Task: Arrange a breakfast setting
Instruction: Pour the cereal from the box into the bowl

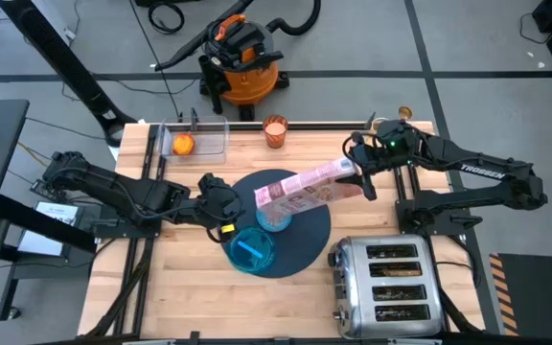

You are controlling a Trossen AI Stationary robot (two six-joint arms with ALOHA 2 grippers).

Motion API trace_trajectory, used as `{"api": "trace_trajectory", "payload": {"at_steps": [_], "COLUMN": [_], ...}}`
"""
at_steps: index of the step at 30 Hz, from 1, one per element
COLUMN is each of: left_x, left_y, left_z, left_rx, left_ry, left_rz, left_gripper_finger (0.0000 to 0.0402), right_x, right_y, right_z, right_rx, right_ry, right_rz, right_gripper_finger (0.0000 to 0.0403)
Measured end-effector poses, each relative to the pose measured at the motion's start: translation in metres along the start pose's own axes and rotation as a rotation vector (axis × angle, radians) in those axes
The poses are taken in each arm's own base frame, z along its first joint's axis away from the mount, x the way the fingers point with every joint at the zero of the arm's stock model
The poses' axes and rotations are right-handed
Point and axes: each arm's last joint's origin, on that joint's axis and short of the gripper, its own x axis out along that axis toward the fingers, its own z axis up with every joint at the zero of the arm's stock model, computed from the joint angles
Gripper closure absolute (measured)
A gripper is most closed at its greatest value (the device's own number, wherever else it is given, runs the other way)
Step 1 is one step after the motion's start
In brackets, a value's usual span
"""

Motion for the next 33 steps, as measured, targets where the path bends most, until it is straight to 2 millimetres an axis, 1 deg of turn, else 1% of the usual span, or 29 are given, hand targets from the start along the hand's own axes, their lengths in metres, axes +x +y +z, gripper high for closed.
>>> {"api": "trace_trajectory", "payload": {"at_steps": [4,7,10,13,21,25,29,33], "left_x": [0.0000,0.0000,0.0000,0.0000,0.0000,0.0000,0.0000,0.0000], "left_y": [0.0000,0.0000,0.0000,0.0000,0.0001,0.0001,0.0001,0.0001], "left_z": [0.0000,0.0000,0.0000,0.0000,0.0000,0.0001,0.0001,0.0001], "left_rx": [0.000,0.000,0.000,0.000,0.000,0.000,0.000,0.000], "left_ry": [0.000,0.000,0.000,0.000,-0.002,-0.003,-0.003,-0.004], "left_rz": [0.000,0.000,0.000,0.000,0.003,0.003,0.004,0.005], "left_gripper_finger": [0.0169,0.0169,0.0169,0.0169,0.0169,0.0169,0.0169,0.0169], "right_x": [0.0000,0.0002,0.0000,0.0002,0.0001,0.0014,0.0025,0.0026], "right_y": [0.0007,-0.0002,0.0008,0.0002,0.0008,0.0002,0.0007,0.0002], "right_z": [0.0016,0.0000,0.0011,-0.0005,0.0007,-0.0010,0.0004,0.0002], "right_rx": [-0.006,-0.007,-0.011,-0.008,-0.002,-0.004,-0.006,-0.005], "right_ry": [-0.023,0.001,-0.019,0.007,-0.013,0.011,-0.010,-0.006], "right_rz": [0.037,-0.006,0.035,-0.002,0.033,0.012,0.055,0.039], "right_gripper_finger": [0.0209,0.0209,0.0209,0.0209,0.0209,0.0209,0.0209,0.0209]}}
